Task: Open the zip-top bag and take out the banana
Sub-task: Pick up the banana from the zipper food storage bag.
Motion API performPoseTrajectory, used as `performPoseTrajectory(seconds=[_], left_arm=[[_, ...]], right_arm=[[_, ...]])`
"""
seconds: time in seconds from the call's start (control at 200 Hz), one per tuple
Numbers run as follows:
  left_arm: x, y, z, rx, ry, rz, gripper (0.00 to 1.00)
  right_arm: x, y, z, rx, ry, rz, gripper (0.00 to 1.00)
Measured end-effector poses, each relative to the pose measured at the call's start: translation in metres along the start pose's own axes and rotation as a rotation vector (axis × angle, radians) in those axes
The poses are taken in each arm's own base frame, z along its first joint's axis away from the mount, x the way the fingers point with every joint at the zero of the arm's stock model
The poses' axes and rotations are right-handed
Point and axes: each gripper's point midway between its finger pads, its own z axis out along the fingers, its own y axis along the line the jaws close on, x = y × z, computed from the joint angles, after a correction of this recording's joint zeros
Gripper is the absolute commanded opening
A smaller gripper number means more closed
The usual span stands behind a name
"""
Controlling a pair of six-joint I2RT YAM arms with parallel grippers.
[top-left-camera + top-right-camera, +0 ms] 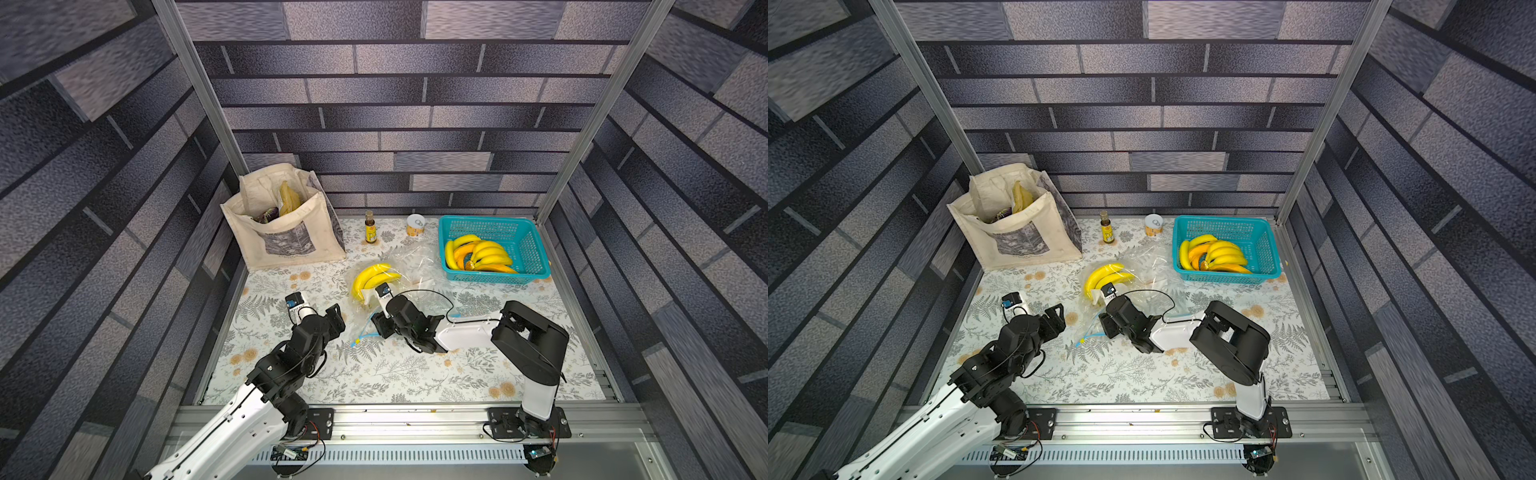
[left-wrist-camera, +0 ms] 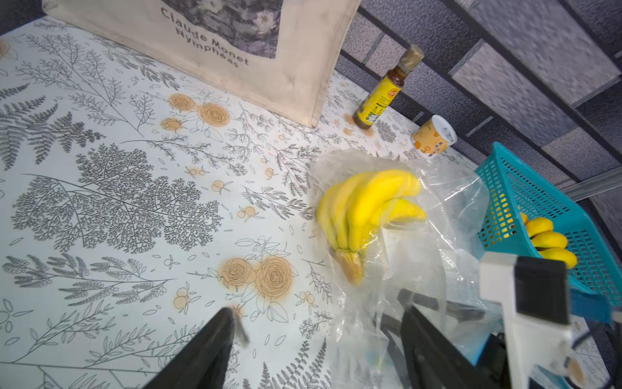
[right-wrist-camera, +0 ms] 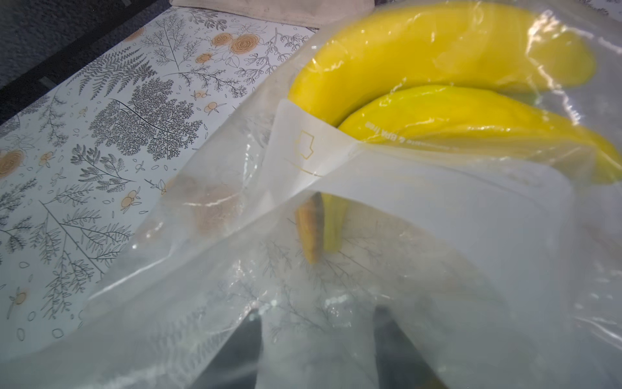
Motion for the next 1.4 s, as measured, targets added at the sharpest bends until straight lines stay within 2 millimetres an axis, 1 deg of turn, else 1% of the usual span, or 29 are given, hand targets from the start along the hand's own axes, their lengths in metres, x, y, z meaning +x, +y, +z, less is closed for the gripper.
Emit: performPoseTrajectory(seconds=[0.11, 0.175, 0.245, 0.391, 0.546, 0.661, 0.766, 0.826, 0.932, 1.017, 1.107, 1.227, 1.307, 1.402], left_arm=[[0.000, 0.021, 0.030, -0.052, 0.085, -0.069, 0.73], [0.006, 0.023, 0.042, -0.043, 0.147, -0.076, 0.74], [0.009, 0.013, 0.055, -0.001, 0.204, -0.069, 0.74], [0.007, -0.011, 0.084, 0.114, 0.262, -0.075, 0.73], [0.012, -0.021, 0.114, 0.167, 0.308, -0.075, 0.72], [0.003, -0.033, 0.130, 0.207, 0.304, -0.064, 0.72], [-0.007, -0.044, 0.141, 0.249, 0.278, -0.052, 0.73], [-0.008, -0.048, 0.146, 0.268, 0.268, -0.047, 0.73], [-0.004, -0.052, 0.153, 0.300, 0.274, -0.039, 0.72], [0.002, -0.052, 0.160, 0.315, 0.295, -0.038, 0.69], [0.006, -0.058, 0.167, 0.344, 0.304, -0.034, 0.67], [0.011, -0.064, 0.171, 0.375, 0.309, -0.023, 0.61], [0.013, -0.069, 0.172, 0.397, 0.306, -0.017, 0.60], [0.015, -0.074, 0.173, 0.416, 0.303, -0.009, 0.60]], right_arm=[[0.002, -0.004, -0.008, 0.009, -0.003, 0.000, 0.56], [0.004, -0.006, -0.009, 0.016, 0.000, -0.002, 0.57], [0.005, -0.006, -0.009, 0.019, 0.001, -0.006, 0.56], [-0.002, -0.004, -0.007, 0.013, -0.022, -0.009, 0.55], [-0.007, -0.006, -0.006, 0.027, -0.041, -0.019, 0.53], [-0.013, -0.007, 0.001, 0.050, -0.055, -0.025, 0.54], [-0.018, -0.009, 0.007, 0.075, -0.066, -0.025, 0.57], [-0.021, -0.010, 0.011, 0.089, -0.073, -0.024, 0.57], [-0.026, -0.011, 0.022, 0.110, -0.079, -0.023, 0.56], [-0.033, -0.009, 0.033, 0.118, -0.086, -0.020, 0.55], [-0.040, -0.009, 0.043, 0.133, -0.096, -0.014, 0.54], [-0.035, -0.014, 0.051, 0.148, -0.074, -0.016, 0.53], [-0.029, -0.018, 0.058, 0.161, -0.044, -0.025, 0.52], [-0.025, -0.021, 0.066, 0.176, -0.012, -0.030, 0.48]])
